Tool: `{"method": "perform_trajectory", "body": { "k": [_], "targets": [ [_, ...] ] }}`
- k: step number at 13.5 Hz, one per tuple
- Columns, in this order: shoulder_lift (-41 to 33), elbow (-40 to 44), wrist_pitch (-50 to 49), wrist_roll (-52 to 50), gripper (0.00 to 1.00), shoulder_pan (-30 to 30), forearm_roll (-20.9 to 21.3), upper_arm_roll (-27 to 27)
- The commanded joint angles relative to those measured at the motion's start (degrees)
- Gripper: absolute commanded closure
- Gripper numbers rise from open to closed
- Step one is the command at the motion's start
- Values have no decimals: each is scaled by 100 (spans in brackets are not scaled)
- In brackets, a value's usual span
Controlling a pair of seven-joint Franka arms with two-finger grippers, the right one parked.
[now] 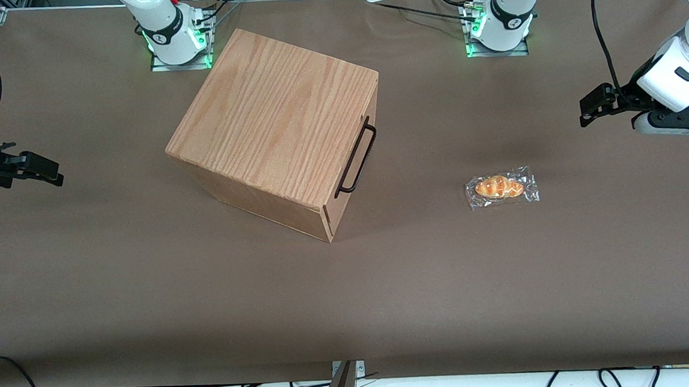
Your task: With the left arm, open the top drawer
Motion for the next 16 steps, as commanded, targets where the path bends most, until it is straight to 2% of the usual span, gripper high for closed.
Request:
{"method": "perform_trajectory", "body": {
  "k": [1,16],
  "targets": [
    [-13,43,-44,0,0,21,110,-34],
    [-13,43,-132,-8,0,21,111,-34]
  ]
}}
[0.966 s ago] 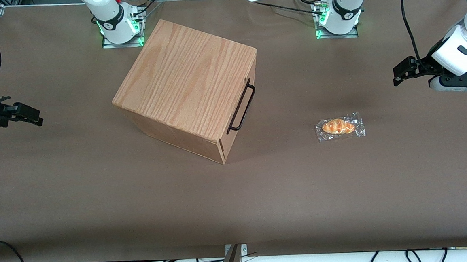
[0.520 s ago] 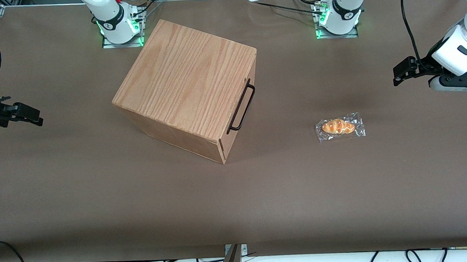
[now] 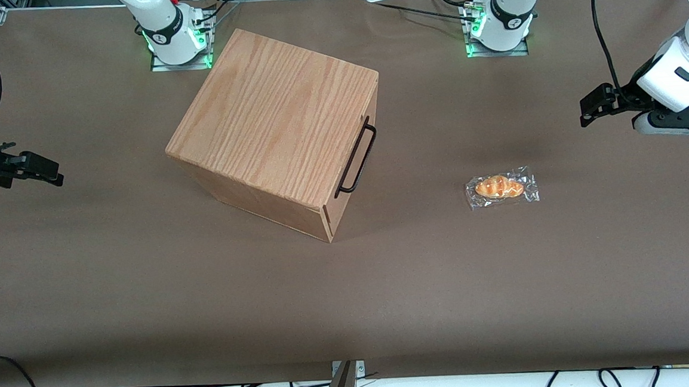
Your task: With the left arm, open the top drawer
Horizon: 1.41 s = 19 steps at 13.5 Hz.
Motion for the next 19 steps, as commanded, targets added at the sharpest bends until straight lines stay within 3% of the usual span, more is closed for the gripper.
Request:
{"method": "perform_trajectory", "body": {
  "k": [1,19],
  "targets": [
    [-13,43,-149,-8,0,21,97,-33],
    [14,52,-272,-52,0,-66,9,-121]
  ]
}}
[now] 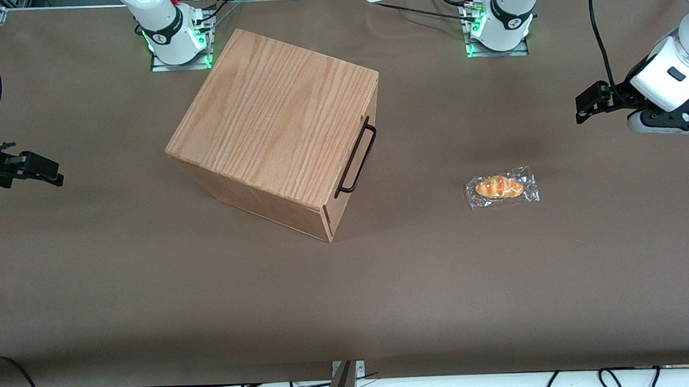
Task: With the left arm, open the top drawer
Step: 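Move the open left gripper to the black drawer handle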
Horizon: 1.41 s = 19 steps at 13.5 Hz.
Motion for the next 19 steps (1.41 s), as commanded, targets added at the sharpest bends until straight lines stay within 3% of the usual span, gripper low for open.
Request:
{"method": "perform_trajectory", "body": {
  "k": [1,2,6,10,14,16,19],
  "targets": [
    [74,60,-141,-87,0,-49,1,-131],
    [101,69,-141,-183,0,-58,-8,-315],
    [583,446,-141,-342,0,-145,-736,-623],
    [1382,1087,-89,-518,0,-417,-1035,-1221],
    [2078,1466,393,-719,0,-980,-1334,-1257],
    [2253,1458,937,-799,0,-1182,-1685,-1257],
    [2535,1458,1344,-738,0,-1384,-1739,-1257]
  ]
}}
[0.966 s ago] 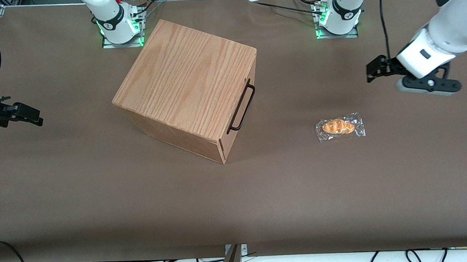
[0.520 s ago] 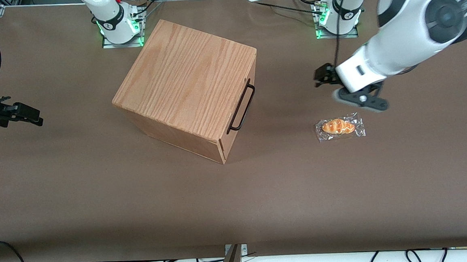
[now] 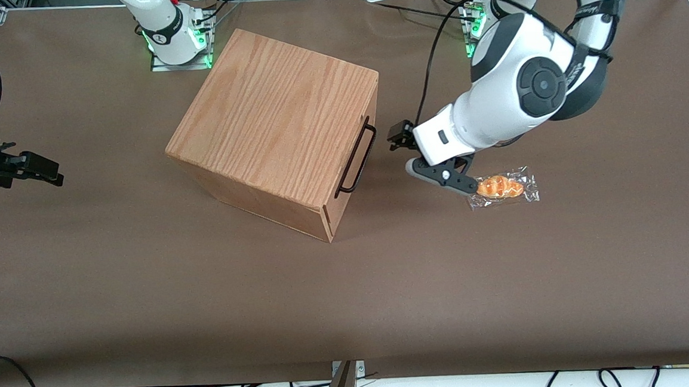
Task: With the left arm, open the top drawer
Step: 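Move the open left gripper to the black drawer handle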
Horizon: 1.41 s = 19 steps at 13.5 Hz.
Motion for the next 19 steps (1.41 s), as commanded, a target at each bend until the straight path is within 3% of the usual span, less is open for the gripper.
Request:
{"method": "perform_trajectory", "body": {
  "k": [1,19],
  "targets": [
    [336,234,83,21,0,-120,-124,19],
    [838,164,453,171,0,-480,-115,-86]
  ]
}}
